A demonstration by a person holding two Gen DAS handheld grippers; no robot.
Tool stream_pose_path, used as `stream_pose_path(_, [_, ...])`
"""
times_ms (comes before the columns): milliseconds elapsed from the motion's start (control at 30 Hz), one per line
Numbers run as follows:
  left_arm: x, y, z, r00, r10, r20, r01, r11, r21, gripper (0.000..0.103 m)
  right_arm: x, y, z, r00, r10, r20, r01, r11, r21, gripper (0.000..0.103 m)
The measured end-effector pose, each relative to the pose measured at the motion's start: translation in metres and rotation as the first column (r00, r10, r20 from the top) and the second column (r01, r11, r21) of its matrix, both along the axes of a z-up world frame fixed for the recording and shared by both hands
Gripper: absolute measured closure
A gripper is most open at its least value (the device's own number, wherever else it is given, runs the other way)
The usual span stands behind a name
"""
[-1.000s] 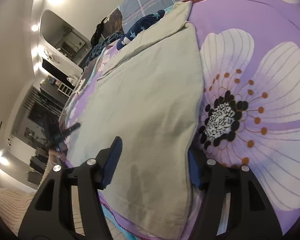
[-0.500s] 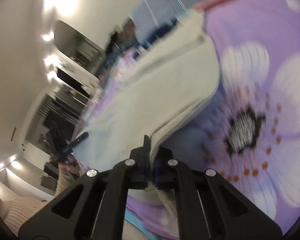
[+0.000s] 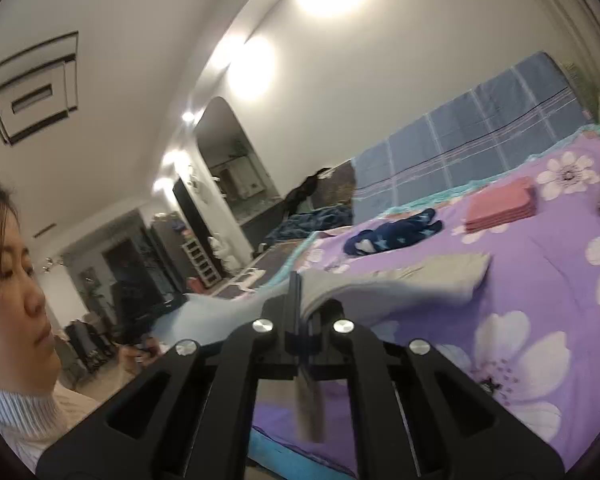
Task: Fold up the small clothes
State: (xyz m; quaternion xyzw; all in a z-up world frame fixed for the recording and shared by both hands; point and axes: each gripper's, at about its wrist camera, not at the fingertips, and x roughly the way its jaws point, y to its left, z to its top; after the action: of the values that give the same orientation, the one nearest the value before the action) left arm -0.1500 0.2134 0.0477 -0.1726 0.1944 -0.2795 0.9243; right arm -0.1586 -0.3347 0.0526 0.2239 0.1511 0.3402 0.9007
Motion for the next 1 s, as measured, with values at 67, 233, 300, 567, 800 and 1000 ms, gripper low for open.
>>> stream_pose_path(67, [0.005, -0.002, -0.015, 0.999, 0.017, -0.039, -0.016, 1.0, 0.013, 0.101, 0.016, -0.002, -0.019, 0.994, -0.032, -0.1, 0.03, 0.999, -0.024, 0.099])
stream_pose_path(233, [0.048, -0.013, -0.043, 0.992, 0.003, -0.126, 0.003, 0.999, 0.044, 0.101, 0.087, 0.0, -0.076, 0.946, -0.02, -0.323, 0.039, 0.998, 0.051, 0.1])
stream_pose_path(300, [0.076, -0.024, -0.054, 0.987, 0.015, -0.161, 0.0, 0.995, 0.097, 0.101, 0.111, 0.005, -0.087, 0.932, -0.011, -0.362, 0.039, 0.997, 0.069, 0.1])
stream_pose_path(567, [0.18, -0.019, -0.051, 0.975, 0.146, -0.169, -0.111, 0.973, 0.204, 0.101, 0.218, 0.01, -0.096, 0.904, -0.114, -0.413, 0.137, 0.99, 0.026, 0.1])
stream_pose_path(800, [0.298, -0.017, -0.128, 0.905, 0.221, -0.364, -0.133, 0.959, 0.251, 0.089, 0.319, 0.017, -0.147, 0.81, -0.275, -0.518, 0.223, 0.961, -0.161, 0.084])
stream_pose_path(1000, [0.304, -0.002, -0.168, 0.873, 0.182, -0.452, -0.135, 0.982, 0.134, 0.083, 0.327, 0.02, -0.191, 0.777, -0.211, -0.594, 0.17, 0.977, -0.126, 0.085])
